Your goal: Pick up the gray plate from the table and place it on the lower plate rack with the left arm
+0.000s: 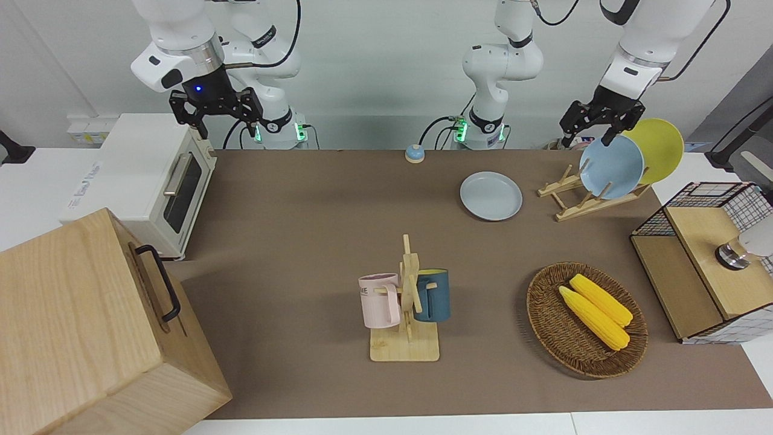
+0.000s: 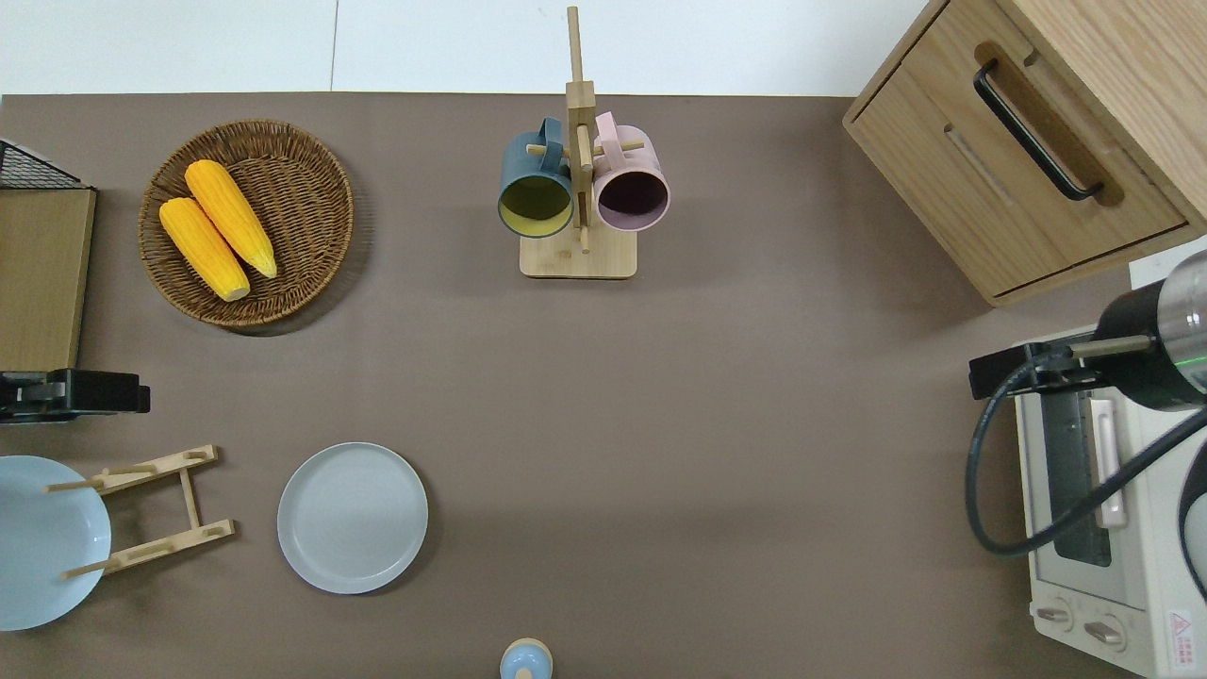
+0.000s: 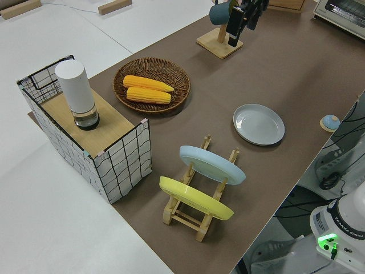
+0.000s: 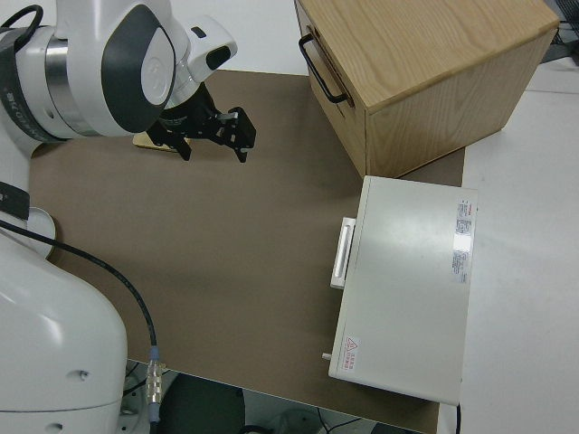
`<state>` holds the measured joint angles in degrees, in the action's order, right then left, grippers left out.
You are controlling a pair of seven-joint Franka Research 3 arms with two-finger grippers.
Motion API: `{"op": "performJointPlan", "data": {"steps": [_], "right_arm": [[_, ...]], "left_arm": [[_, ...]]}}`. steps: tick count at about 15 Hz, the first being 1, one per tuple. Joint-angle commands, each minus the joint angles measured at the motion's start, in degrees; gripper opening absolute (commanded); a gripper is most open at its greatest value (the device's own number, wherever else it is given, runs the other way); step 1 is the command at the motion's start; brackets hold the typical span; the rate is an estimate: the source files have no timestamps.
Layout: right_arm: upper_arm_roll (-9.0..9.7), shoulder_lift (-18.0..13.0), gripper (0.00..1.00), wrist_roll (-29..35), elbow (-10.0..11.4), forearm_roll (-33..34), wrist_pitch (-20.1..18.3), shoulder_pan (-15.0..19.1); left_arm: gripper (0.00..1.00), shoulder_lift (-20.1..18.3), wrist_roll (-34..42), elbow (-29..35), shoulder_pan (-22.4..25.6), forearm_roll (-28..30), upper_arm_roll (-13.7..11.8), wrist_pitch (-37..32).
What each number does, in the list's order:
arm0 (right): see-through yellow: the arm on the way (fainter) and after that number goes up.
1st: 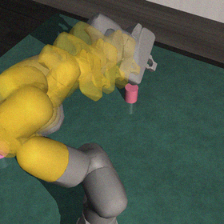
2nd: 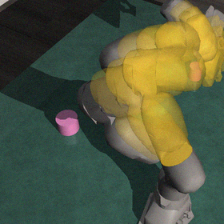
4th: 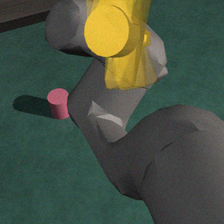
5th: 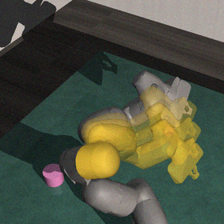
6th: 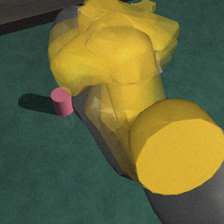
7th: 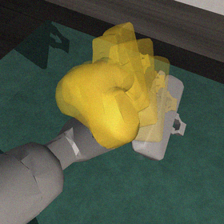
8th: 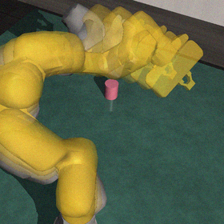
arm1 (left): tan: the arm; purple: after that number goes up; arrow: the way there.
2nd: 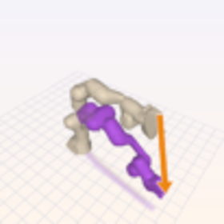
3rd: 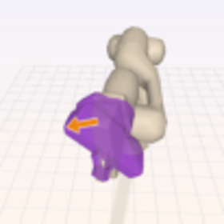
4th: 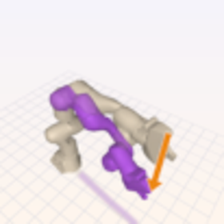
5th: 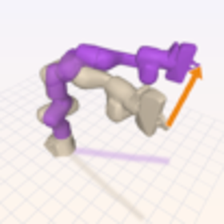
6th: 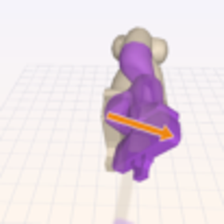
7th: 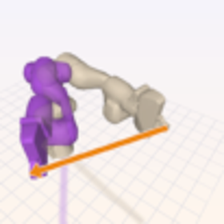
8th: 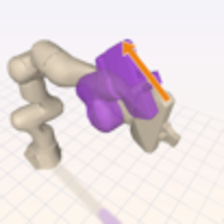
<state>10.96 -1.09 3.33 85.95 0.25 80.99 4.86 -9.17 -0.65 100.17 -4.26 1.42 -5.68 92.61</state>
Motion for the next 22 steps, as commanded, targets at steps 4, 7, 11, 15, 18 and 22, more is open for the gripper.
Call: {"op": "performJointPlan", "data": {"steps": [4,7,11,15,18,22], "right_arm": [[0.38,-0.1,0.99,-0.1,-0.3,-0.3,-0.8,0.4],[0.29,-0.1,0.99,-0.1,-0.3,-0.3,-0.8,0.4],[0.29,-0.1,0.99,-0.1,-0.3,-0.3,-0.8,0.4],[0.38,-0.1,0.99,-0.1,-0.3,-0.3,-0.8,0.4],[0.38,-0.1,0.99,-0.1,-0.3,-0.3,-0.8,0.4],[0.38,-0.1,0.987,0.0,-0.3,-0.3,-0.8,0.4]], "left_arm": [[0.99,-0.2,1.9,2.8,-0.3,-0.1,-1.1,1.0],[0.99,-0.4,1.8,4.9,-0.7,0.0,-1.1,2.7],[0.99,-0.5,1.8,6.6,-0.7,0.1,-1.1,4.2],[0.99,-1.2,1.9,10.6,-0.7,1.5,-1.1,6.7],[0.99,-1.5,1.8,13.5,-1.0,2.4,-1.1,9.9],[0.99,-2.4,1.8,17.6,-1.0,2.6,-1.1,13.9]]}}
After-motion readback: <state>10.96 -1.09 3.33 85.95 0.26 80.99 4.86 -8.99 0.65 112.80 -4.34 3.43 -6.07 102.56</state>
